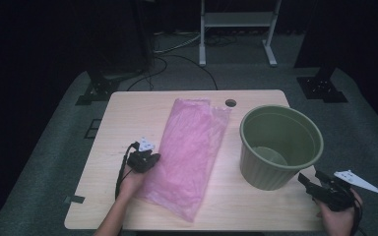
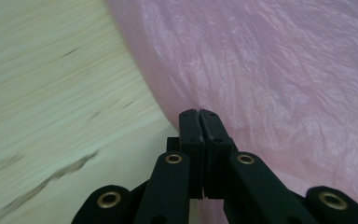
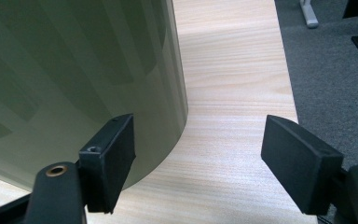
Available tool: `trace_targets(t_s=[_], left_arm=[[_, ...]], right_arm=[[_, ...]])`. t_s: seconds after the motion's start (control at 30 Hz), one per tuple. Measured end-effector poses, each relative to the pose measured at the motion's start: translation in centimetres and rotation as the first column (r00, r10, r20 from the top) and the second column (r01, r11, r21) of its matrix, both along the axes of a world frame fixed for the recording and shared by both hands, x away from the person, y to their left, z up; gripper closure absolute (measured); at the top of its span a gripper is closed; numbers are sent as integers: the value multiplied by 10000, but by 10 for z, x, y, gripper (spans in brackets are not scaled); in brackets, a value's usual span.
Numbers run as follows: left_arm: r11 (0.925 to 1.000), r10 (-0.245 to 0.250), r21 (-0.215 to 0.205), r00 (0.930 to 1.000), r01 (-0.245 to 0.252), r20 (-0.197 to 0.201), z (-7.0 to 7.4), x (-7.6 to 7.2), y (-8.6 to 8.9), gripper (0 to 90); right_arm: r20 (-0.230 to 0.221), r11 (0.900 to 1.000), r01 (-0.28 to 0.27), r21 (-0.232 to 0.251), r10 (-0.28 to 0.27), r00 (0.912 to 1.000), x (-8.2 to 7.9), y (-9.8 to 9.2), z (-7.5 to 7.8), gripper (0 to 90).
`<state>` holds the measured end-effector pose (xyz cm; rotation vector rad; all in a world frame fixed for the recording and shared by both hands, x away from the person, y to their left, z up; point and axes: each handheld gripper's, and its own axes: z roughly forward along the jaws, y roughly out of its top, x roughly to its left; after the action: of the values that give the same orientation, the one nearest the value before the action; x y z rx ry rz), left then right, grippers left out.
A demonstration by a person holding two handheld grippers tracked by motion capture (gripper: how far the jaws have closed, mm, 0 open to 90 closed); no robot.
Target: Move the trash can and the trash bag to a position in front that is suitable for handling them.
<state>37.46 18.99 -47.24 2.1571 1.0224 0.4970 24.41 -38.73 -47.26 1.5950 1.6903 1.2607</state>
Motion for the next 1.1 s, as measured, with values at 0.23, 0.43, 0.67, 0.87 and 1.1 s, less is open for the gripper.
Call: trace_targets(t_s=[0.23, 0.43, 0.67, 0.87, 1.1], left_arm=[[9954, 960, -56, 9954, -960, -43, 0, -9, 47, 887], [9815, 1896, -274, 9819, -1896, -24, 0, -24, 88, 888], [9611, 2722, -492, 9622, -2719, -6, -2, -41, 122, 893], [9441, 3216, -777, 9469, -3204, 28, -4, -54, 140, 893], [9346, 3375, -1242, 9412, -3333, 137, 1, -62, 144, 813]], right_arm=[[-52, 10000, 3, 69, -3, 10000, 0, 1, -1, 251], [-73, 10000, 25, 70, -24, 10000, 1, 0, 0, 251], [-100, 9999, -5, 158, 7, 10000, 2, -1, 3, 250], [232, 9986, -98, 524, 86, 9997, 3, -5, 15, 255], [36, 9997, 93, 215, -94, 9999, 18, -14, 20, 261]])
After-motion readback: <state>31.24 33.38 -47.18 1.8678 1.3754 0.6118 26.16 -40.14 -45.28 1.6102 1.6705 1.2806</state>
